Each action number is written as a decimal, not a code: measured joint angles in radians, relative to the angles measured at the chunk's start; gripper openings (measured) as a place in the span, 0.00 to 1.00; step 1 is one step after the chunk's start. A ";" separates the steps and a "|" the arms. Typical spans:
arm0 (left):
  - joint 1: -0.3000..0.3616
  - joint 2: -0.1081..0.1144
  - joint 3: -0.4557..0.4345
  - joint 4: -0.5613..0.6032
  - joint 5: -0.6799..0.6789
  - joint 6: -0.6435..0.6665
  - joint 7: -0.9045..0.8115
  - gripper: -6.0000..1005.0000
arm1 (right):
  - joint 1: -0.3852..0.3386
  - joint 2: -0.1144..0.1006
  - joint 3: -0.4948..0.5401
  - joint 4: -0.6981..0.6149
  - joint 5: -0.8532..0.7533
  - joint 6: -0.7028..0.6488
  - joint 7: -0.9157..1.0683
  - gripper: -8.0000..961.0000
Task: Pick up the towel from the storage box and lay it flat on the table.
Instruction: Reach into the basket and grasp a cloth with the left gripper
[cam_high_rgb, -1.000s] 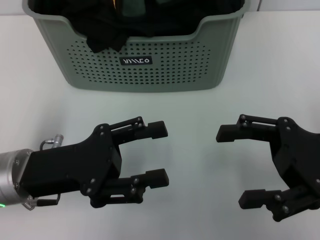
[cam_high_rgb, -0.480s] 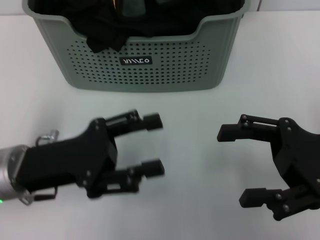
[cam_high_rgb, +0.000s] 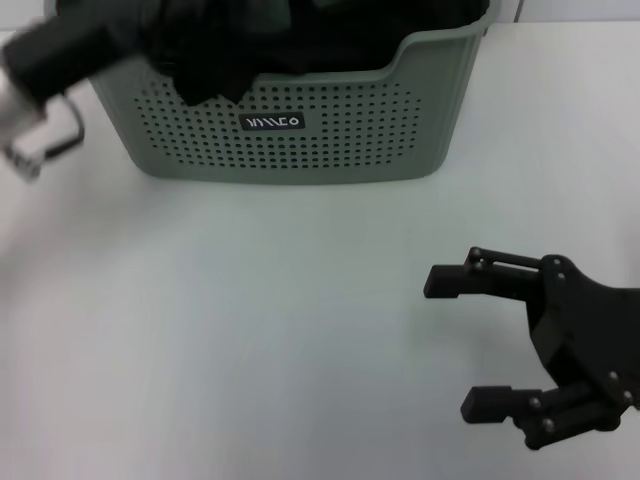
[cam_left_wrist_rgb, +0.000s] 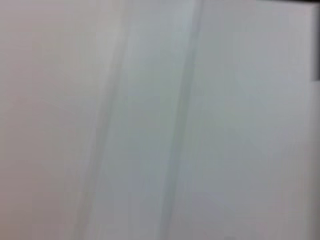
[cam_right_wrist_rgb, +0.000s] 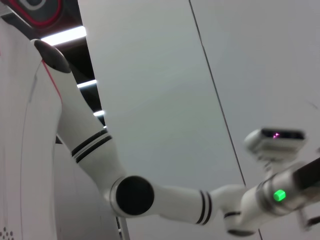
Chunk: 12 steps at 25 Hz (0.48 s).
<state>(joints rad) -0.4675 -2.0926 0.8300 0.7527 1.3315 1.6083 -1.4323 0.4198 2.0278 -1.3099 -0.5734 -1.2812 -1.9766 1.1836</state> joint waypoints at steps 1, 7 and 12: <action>-0.024 0.001 -0.003 0.001 -0.003 -0.065 -0.011 0.75 | 0.001 0.000 -0.005 0.003 0.000 0.002 -0.002 0.90; -0.096 0.001 -0.003 0.005 -0.003 -0.343 0.043 0.75 | 0.003 0.000 -0.031 0.009 0.003 0.028 -0.016 0.90; -0.106 -0.003 0.030 -0.008 -0.002 -0.451 0.091 0.74 | 0.006 0.000 -0.037 0.017 0.011 0.035 -0.025 0.90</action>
<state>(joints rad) -0.5738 -2.0956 0.8600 0.7450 1.3299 1.1571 -1.3411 0.4255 2.0279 -1.3472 -0.5561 -1.2704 -1.9414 1.1582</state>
